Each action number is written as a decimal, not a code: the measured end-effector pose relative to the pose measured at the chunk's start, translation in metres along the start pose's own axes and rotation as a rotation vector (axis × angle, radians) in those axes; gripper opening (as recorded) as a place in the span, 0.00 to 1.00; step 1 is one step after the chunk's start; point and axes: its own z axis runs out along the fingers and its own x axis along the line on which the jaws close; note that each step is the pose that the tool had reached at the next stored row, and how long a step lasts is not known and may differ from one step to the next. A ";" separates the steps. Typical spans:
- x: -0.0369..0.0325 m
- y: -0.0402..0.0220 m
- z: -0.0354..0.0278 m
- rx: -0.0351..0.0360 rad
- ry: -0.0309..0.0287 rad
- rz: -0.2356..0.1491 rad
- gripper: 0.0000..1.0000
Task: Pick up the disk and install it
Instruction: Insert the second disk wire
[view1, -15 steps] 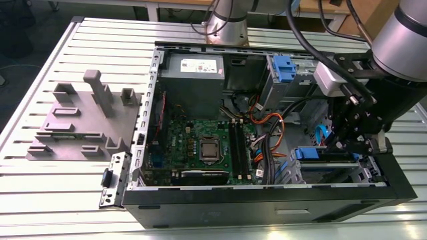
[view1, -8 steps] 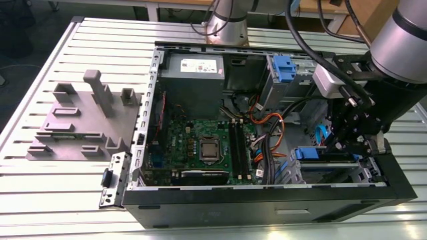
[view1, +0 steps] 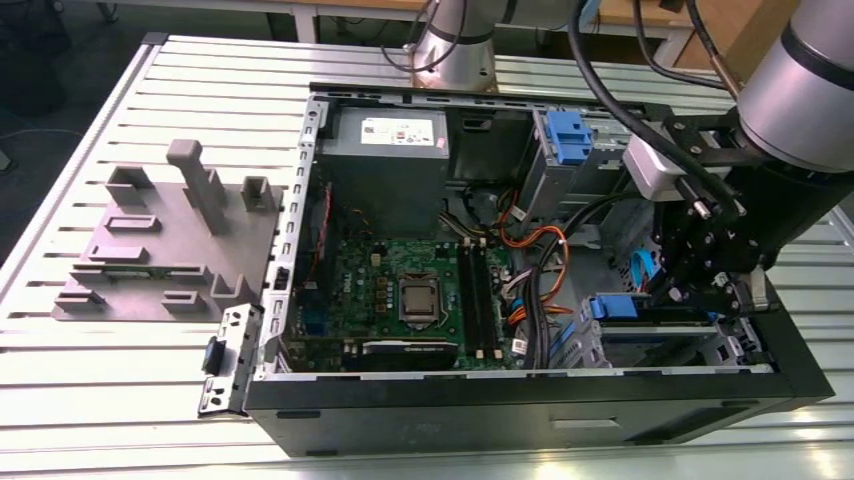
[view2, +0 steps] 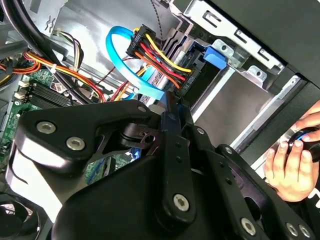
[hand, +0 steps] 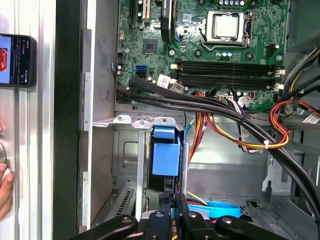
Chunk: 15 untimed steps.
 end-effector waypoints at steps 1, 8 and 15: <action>0.0002 0.0001 0.0008 0.0000 -0.0013 0.000 0.16; 0.0004 0.0001 0.0021 0.0000 -0.0039 0.000 0.16; 0.0005 -0.0001 -0.0010 0.0002 -0.0067 0.000 0.24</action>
